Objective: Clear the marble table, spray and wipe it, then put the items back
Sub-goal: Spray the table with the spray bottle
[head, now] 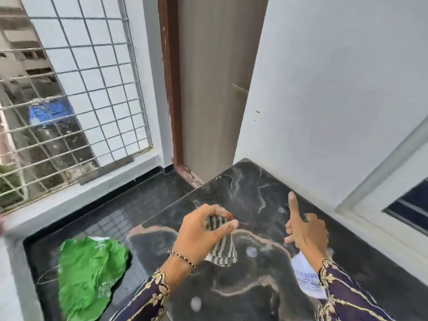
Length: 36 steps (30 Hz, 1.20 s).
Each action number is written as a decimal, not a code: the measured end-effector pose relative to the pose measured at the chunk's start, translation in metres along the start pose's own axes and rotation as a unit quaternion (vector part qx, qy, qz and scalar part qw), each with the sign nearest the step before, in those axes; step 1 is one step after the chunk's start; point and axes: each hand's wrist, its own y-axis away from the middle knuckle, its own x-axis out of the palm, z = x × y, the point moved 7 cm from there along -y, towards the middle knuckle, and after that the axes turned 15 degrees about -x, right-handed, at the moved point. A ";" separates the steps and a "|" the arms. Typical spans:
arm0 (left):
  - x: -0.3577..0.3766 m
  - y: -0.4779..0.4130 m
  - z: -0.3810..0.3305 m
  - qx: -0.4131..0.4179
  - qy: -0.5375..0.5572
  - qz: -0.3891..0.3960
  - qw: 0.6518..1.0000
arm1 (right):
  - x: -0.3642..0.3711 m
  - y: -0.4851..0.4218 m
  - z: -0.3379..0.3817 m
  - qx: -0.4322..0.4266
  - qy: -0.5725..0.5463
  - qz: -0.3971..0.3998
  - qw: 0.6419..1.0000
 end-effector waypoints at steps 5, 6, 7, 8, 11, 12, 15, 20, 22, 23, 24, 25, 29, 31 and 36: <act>-0.047 -0.056 0.020 -0.005 -0.004 -0.023 1.000 | 0.040 -0.036 0.010 0.029 0.129 -0.011 0.991; -0.054 -0.063 0.023 -0.007 -0.005 -0.032 0.999 | 0.047 -0.039 0.010 0.034 0.132 -0.001 0.991; -0.061 -0.069 0.025 -0.009 -0.010 -0.040 0.999 | 0.055 -0.041 0.010 0.044 0.125 0.005 0.991; -0.066 -0.073 0.027 -0.009 -0.016 -0.048 0.999 | 0.060 -0.041 0.010 0.055 0.113 0.008 0.992; -0.078 -0.080 0.030 -0.012 -0.038 -0.066 0.997 | 0.068 -0.034 0.014 0.064 0.092 0.012 0.994; -0.081 -0.078 0.032 -0.013 -0.046 -0.073 0.996 | 0.069 -0.027 0.017 0.056 0.091 0.010 0.994; -0.092 -0.072 0.033 -0.018 -0.052 -0.102 0.993 | 0.071 -0.005 0.031 0.011 0.130 0.024 0.991; -0.108 -0.042 0.038 -0.018 -0.055 -0.140 0.988 | 0.081 0.043 0.040 -0.041 0.106 0.105 0.988; -0.112 -0.025 0.037 -0.012 -0.067 -0.151 0.986 | 0.076 0.066 0.045 -0.055 0.061 0.112 0.990; -0.115 -0.017 0.037 -0.011 -0.070 -0.159 0.985 | 0.073 0.077 0.047 -0.058 0.045 0.110 0.991; -0.116 -0.007 0.037 -0.011 -0.072 -0.165 0.984 | 0.067 0.089 0.048 -0.059 0.039 0.102 0.992; -0.117 0.002 0.036 -0.015 -0.071 -0.172 0.982 | 0.062 0.098 0.048 -0.067 0.053 0.091 0.992; -0.112 0.037 0.033 -0.029 -0.075 -0.178 0.981 | 0.043 0.131 0.040 -0.100 0.085 0.099 0.986; -0.106 0.048 0.030 -0.029 -0.072 -0.171 0.982 | 0.035 0.140 0.029 -0.095 0.050 0.123 0.987; -0.081 0.071 0.025 -0.035 -0.085 -0.143 0.985 | -0.010 0.168 -0.006 -0.050 0.057 0.095 0.993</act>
